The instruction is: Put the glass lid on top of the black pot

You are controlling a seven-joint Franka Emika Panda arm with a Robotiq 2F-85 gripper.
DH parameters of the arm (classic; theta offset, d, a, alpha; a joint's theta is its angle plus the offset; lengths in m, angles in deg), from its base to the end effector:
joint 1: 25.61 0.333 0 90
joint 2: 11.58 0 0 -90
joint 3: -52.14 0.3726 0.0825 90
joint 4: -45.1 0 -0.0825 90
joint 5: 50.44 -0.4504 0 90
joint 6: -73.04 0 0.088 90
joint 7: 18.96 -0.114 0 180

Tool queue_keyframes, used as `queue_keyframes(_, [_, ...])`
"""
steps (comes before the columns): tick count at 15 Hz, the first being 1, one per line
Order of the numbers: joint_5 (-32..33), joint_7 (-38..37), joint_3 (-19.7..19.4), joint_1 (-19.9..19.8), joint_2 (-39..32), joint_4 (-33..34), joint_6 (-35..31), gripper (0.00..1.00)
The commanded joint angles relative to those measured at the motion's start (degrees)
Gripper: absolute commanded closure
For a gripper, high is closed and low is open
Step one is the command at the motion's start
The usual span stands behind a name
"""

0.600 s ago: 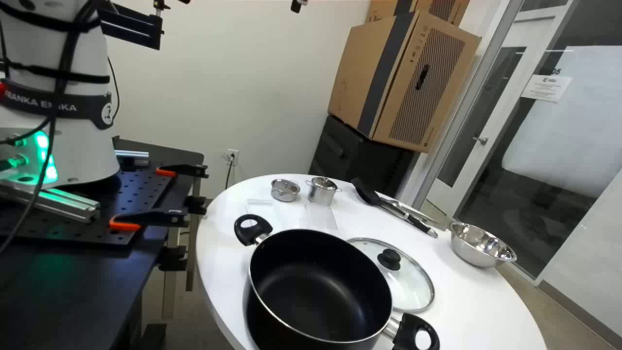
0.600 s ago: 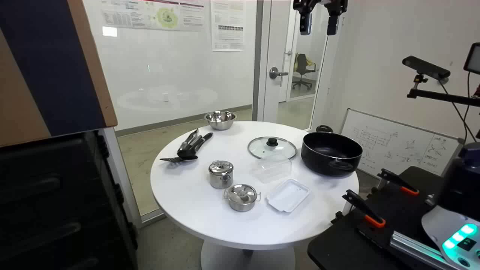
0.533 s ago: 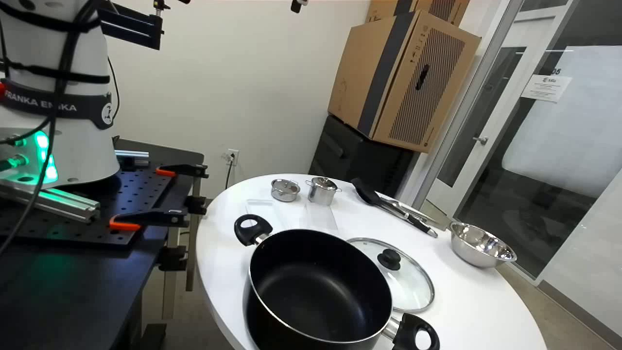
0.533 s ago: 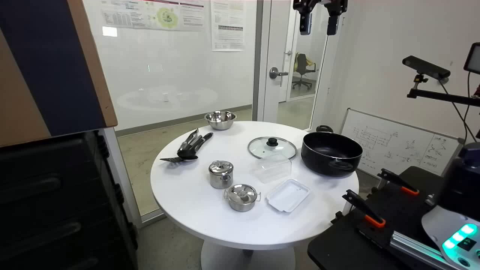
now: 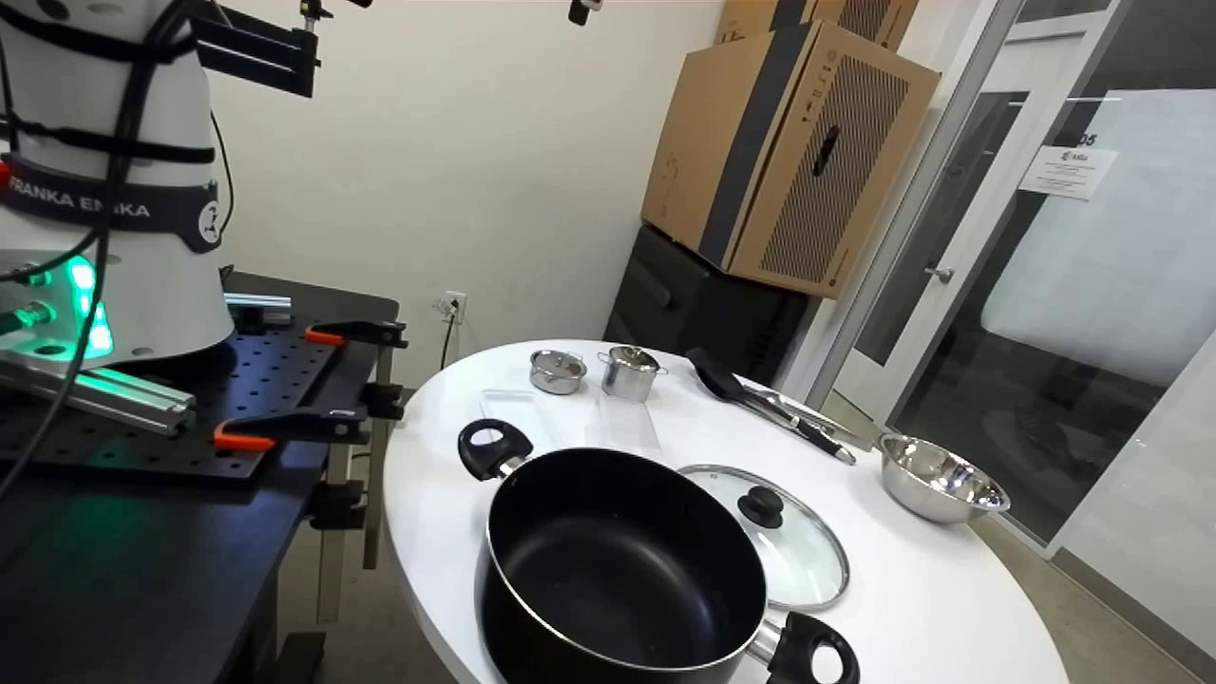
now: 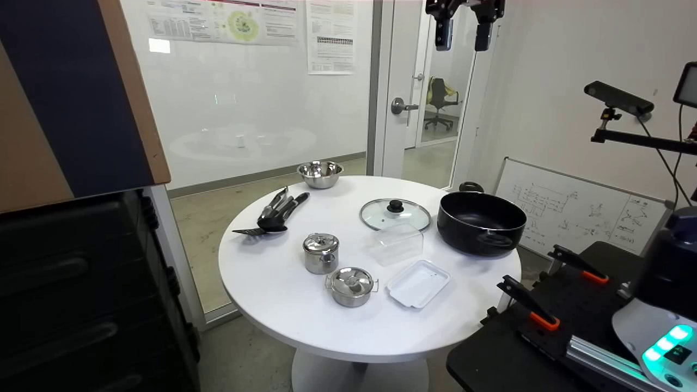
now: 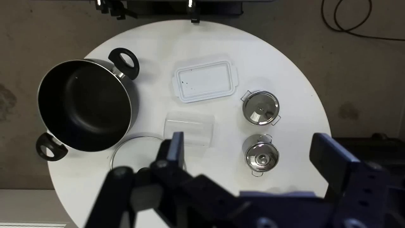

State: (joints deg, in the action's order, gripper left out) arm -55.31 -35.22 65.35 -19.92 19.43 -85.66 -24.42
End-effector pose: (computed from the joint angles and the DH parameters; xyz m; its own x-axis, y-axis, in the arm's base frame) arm 0.3934 0.1599 0.5751 0.9992 -0.0031 -0.0389 -0.0013 -0.9989 0.0472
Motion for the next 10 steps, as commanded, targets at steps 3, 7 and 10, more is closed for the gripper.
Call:
queue_keyframes(3, [1.7,-1.8,-0.7,-1.6,-4.0,2.1,-3.7,0.00])
queue_keyframes(7, [0.6,-3.3,-4.2,-5.1,-10.8,3.6,-15.9,0.00])
queue_keyframes(10, [2.6,-6.3,-6.3,-8.2,-18.7,5.9,-21.6,0.00])
